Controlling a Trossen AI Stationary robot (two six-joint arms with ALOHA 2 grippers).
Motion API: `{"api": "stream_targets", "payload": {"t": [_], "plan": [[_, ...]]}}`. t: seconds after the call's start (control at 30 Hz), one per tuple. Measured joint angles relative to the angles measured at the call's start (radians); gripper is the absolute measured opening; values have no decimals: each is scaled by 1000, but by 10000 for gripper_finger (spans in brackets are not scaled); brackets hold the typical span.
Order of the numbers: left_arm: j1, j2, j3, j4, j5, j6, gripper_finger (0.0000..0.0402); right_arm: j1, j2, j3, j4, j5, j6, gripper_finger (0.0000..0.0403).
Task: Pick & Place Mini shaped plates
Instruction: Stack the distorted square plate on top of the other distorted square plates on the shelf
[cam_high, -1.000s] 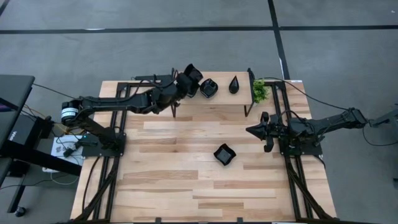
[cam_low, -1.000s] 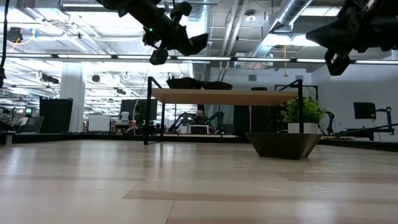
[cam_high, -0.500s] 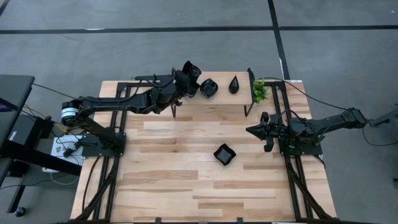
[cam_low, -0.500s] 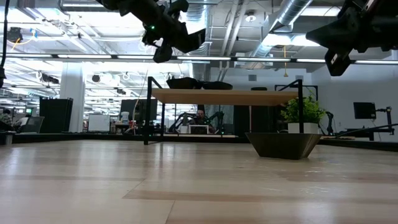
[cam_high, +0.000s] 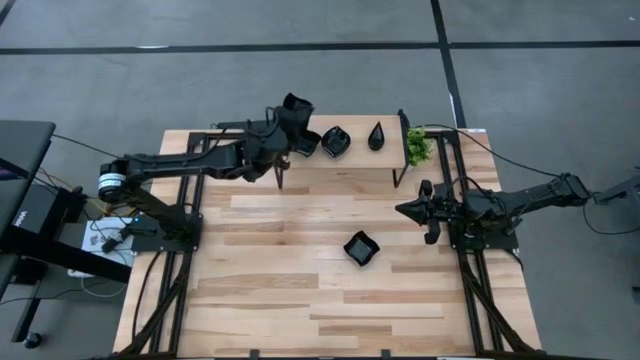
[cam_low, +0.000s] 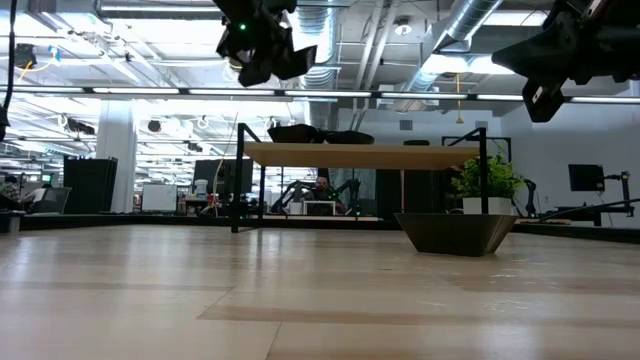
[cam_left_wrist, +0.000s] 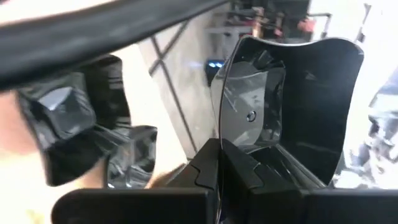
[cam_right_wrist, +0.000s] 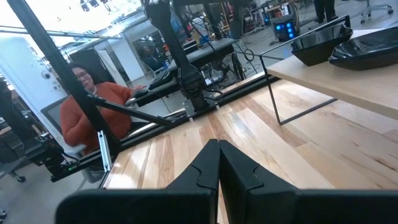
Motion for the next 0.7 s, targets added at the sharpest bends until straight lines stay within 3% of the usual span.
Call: {"api": "stream_targets", "payload": {"t": [0.13,0.43,0.7], "plan": [[1,28,44,-130,5,-78,8,0,0,0,0,0,0,0],[23,182,186,-273,173,-221,8,-1,0,0,1,0,0,0],[34,193,290,-587,169,-276,8,-2,0,0,8,1,0,0]]}}
